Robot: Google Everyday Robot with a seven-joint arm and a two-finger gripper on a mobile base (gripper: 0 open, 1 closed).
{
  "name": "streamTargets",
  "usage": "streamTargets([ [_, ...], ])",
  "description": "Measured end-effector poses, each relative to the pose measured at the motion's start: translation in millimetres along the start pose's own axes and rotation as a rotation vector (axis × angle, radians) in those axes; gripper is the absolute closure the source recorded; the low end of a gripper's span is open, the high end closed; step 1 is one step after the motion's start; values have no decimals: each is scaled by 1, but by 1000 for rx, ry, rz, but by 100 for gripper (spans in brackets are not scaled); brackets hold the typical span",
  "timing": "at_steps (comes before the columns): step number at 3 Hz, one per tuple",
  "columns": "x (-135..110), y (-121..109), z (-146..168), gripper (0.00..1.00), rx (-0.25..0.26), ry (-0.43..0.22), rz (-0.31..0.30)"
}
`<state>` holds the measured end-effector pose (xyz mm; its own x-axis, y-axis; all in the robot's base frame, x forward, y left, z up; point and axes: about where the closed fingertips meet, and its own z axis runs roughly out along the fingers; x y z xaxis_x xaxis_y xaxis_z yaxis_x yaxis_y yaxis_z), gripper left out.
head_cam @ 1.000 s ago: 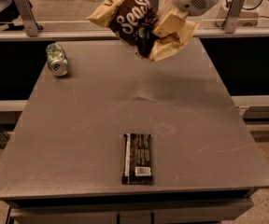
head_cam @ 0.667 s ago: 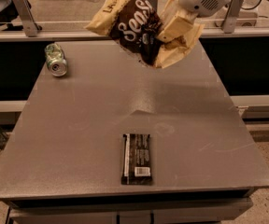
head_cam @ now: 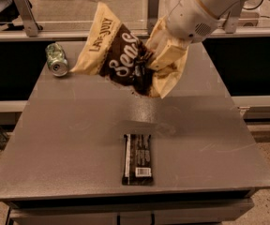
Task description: Move brown chip bag near rxbar chocolate
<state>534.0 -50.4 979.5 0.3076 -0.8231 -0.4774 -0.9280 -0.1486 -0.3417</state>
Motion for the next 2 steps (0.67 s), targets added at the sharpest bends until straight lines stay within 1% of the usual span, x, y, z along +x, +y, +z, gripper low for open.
streamTargets([
  [1, -2, 15, 34, 37, -42, 1, -41],
  [2, 6, 33, 60, 13, -35, 52, -84],
])
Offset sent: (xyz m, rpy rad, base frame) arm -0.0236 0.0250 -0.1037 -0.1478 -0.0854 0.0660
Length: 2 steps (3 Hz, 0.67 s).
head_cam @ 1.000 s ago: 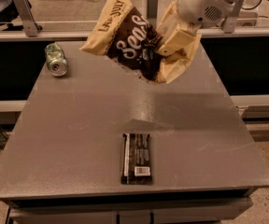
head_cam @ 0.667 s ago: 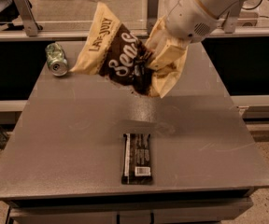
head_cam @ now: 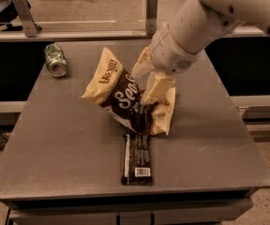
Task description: Move brown chip bag near rxbar chocolate
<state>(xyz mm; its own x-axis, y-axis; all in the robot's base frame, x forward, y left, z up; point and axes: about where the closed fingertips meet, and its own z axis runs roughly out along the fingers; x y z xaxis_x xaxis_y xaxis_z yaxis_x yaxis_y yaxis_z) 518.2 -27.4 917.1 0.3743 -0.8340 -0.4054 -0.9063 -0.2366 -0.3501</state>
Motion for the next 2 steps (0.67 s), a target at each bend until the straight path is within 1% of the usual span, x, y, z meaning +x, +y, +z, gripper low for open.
streamTargets([
  [1, 10, 15, 6, 0, 19, 33, -21],
  [2, 10, 15, 6, 0, 19, 33, -21],
])
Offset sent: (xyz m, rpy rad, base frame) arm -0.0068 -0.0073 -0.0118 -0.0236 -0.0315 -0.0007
